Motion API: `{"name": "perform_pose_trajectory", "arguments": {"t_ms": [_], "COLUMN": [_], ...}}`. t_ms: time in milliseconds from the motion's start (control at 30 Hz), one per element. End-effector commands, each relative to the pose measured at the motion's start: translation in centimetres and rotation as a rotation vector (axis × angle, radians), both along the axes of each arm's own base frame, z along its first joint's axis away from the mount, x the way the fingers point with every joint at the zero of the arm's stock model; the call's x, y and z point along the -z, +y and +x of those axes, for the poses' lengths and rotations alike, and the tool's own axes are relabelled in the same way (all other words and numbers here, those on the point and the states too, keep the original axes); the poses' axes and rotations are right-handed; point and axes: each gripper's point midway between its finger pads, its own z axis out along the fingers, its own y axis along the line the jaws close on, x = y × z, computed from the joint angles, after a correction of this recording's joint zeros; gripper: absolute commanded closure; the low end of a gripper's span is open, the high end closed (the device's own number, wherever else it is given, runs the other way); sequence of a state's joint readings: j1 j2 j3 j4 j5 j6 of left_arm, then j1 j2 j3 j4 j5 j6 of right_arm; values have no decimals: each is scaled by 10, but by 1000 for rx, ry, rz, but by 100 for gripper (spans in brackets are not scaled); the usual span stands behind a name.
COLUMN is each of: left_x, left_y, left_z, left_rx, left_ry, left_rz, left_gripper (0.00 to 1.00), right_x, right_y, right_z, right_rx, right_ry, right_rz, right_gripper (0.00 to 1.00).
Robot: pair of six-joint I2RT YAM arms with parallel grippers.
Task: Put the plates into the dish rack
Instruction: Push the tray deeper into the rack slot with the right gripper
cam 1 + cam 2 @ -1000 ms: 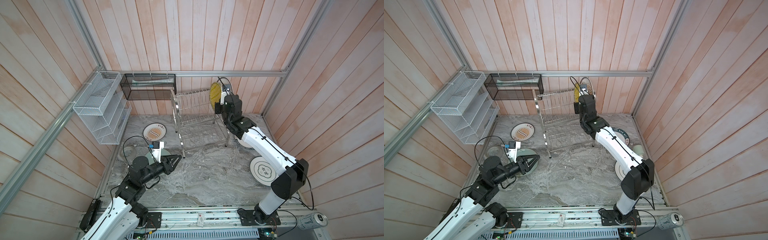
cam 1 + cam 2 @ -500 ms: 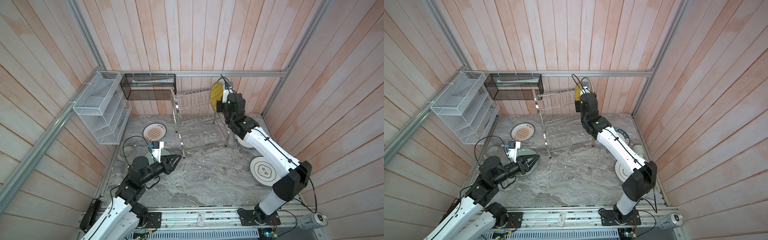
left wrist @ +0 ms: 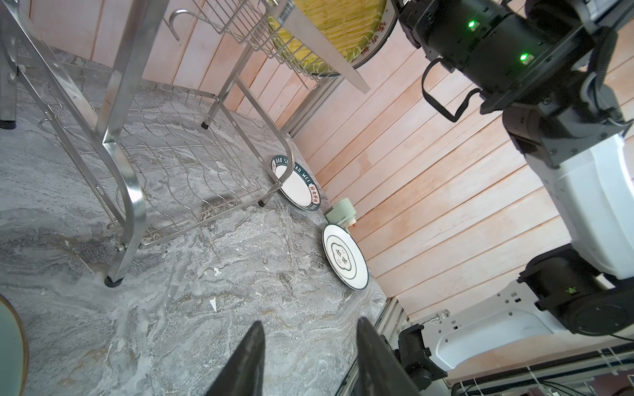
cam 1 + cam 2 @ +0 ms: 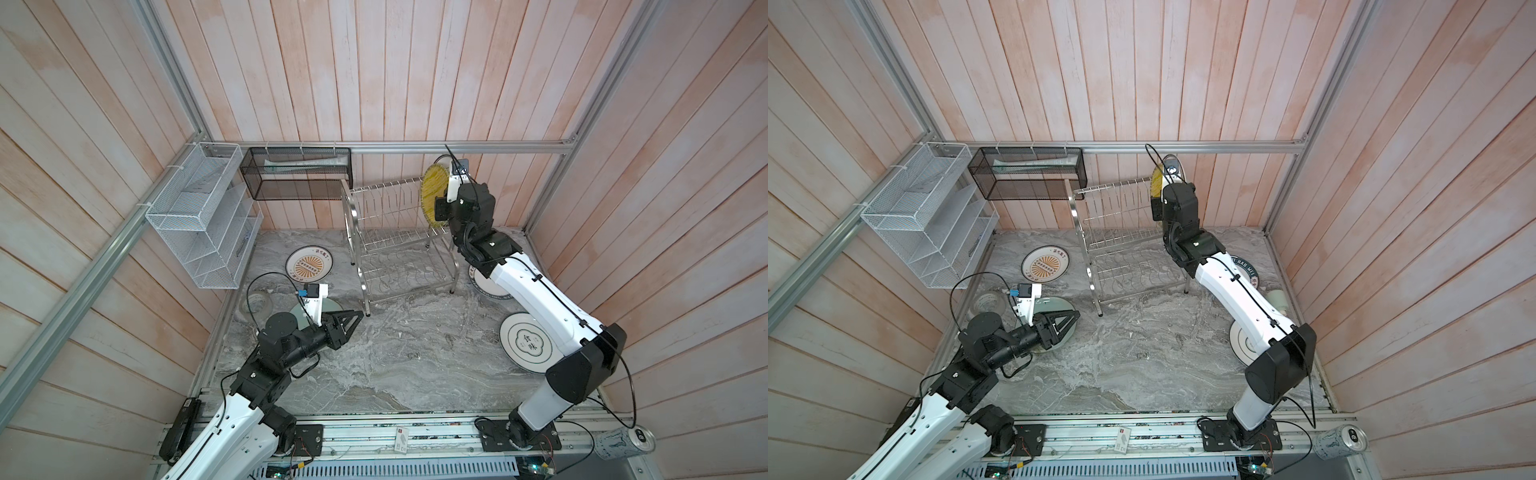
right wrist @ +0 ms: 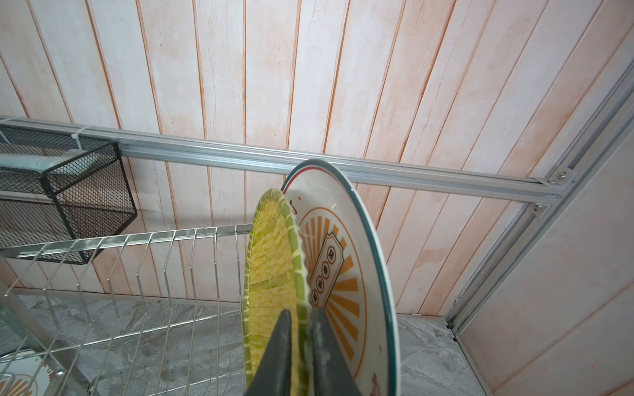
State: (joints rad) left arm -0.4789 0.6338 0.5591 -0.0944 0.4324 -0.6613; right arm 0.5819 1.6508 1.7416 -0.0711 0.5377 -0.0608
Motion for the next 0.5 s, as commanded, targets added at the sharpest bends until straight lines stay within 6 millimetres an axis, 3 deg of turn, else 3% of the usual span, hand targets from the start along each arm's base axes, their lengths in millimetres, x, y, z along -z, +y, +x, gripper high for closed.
{"name": "perform_pose_trajectory", "arguments": {"t_ms": [0, 300, 467], "left_x": [3, 4, 8], "left_y": [2, 2, 3], "left_z": [0, 2, 4], "left_rx": [-14, -21, -30], "left_ry": [-6, -7, -1], "left_rz": [16, 9, 11], "left_gripper": [54, 54, 54], "right_x": [-32, -47, -65], "right_y": [-5, -9, -18], "right_z": [-12, -22, -38], "right_rx": [-1, -3, -9], "right_ry": [-64, -90, -125], "right_rz": [27, 22, 42], "right_gripper": [85, 85, 82]}}
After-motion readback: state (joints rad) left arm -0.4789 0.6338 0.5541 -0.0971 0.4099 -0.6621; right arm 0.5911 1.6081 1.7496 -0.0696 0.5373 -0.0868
